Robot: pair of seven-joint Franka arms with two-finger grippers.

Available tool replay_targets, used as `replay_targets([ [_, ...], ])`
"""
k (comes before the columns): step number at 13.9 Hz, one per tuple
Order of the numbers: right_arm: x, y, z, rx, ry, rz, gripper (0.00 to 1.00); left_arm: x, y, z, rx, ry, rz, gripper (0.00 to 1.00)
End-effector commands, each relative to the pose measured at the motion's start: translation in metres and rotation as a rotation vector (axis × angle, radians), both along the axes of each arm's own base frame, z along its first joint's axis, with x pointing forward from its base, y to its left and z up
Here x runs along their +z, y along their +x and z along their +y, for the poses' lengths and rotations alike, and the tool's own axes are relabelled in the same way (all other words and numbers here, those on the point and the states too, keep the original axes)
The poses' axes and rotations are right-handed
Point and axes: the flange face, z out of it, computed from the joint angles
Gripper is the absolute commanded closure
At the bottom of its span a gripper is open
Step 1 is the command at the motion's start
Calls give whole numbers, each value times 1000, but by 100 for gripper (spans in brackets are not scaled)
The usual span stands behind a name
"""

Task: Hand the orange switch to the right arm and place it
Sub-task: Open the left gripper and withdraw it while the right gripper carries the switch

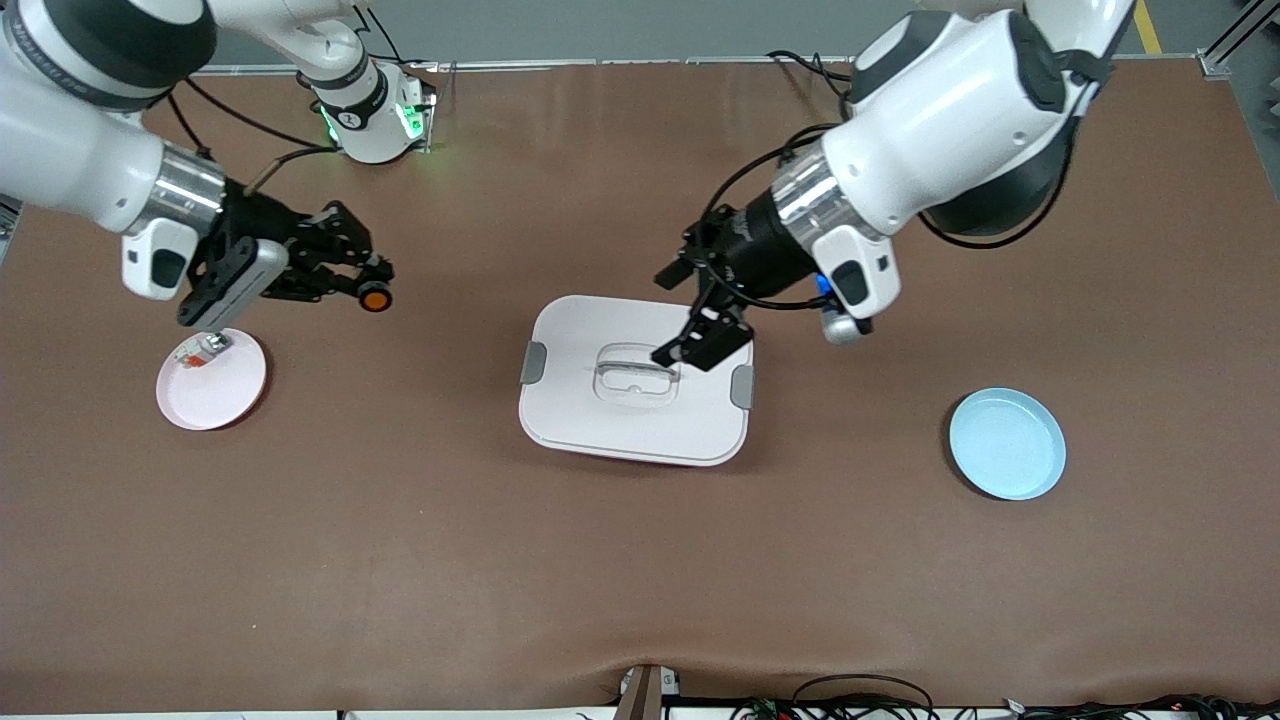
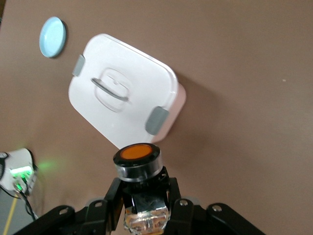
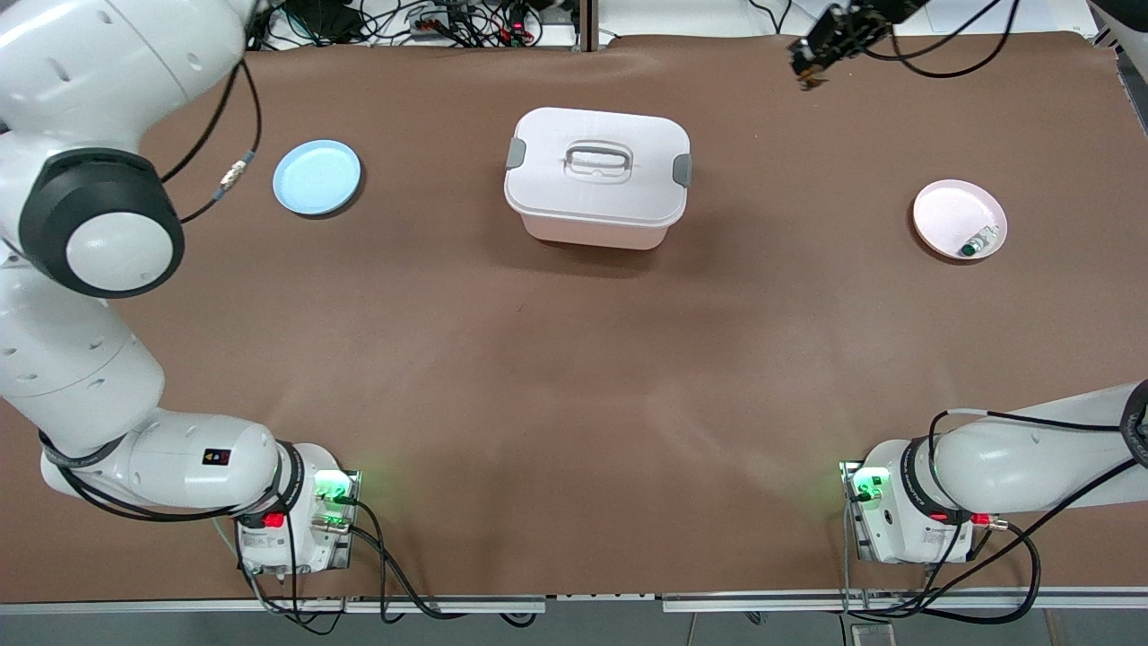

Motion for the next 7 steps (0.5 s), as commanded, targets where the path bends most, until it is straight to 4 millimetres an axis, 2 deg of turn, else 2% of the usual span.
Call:
replay_targets([
  [1,-8,11,-43,91,-84,-38,100,7,-4,22,-37,147,-57,0],
  [4,-13,11,-87,207,-173,-61,100,3,12,55,-55,237,-93,0],
  [6,-19,11,-110,281,-245,-74,100,-6,25,97,-153,303,-98,0],
  [7,-22,12,-122,311,-258,-81,100,-7,29,111,-197,318,-105,0],
])
